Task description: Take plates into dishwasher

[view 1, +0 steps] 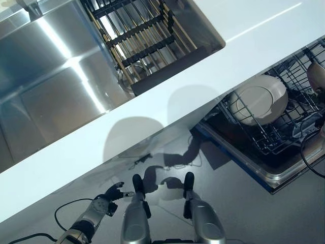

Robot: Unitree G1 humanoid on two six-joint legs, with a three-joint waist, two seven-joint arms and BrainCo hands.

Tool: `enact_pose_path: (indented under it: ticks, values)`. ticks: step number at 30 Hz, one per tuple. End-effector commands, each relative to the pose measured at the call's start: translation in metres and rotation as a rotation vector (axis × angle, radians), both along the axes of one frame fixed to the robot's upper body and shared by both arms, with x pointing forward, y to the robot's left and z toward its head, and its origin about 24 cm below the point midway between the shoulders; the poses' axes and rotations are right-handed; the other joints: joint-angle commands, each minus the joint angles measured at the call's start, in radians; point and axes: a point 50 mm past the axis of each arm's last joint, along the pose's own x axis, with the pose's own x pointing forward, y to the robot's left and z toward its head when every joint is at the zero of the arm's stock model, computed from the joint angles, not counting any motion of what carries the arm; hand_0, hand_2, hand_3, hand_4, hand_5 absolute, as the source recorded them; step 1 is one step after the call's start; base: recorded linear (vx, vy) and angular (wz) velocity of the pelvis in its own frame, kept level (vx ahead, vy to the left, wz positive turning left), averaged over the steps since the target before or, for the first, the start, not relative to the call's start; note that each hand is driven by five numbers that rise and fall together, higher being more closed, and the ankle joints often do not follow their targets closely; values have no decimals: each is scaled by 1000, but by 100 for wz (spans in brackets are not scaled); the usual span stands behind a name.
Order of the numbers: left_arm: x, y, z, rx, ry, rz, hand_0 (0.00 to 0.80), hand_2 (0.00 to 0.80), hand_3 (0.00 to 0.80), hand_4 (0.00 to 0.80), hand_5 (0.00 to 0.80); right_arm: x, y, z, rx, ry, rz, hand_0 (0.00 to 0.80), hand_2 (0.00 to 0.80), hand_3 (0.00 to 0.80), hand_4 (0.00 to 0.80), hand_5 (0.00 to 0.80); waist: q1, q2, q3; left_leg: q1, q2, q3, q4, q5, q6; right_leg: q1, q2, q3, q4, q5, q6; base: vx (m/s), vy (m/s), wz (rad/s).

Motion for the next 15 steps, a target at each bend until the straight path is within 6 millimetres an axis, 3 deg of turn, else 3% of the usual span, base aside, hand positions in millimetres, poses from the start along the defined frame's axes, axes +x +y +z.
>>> enact_pose_path:
  ticks: [1, 15]
  values:
    - [-1, 5, 1, 6, 13, -1, 0, 0, 0, 0, 0, -5, -7, 40, -111, -93, -63, 800, 800, 800, 800, 800, 36, -15, -24, -117, 33, -51, 32, 83, -3, -81, 14, -40, 245, -162, -41, 10, 0, 5]
    - [6, -3, 3, 4, 6, -29, 0, 0, 0, 0, 0, 12, 7, 40, 11, -97, -15, 800, 800, 800, 800, 800, 46, -5, -12, -125, 20, -56, 37, 71, 3, -106, 2, -46, 261, -160, -40, 1, 0, 0]
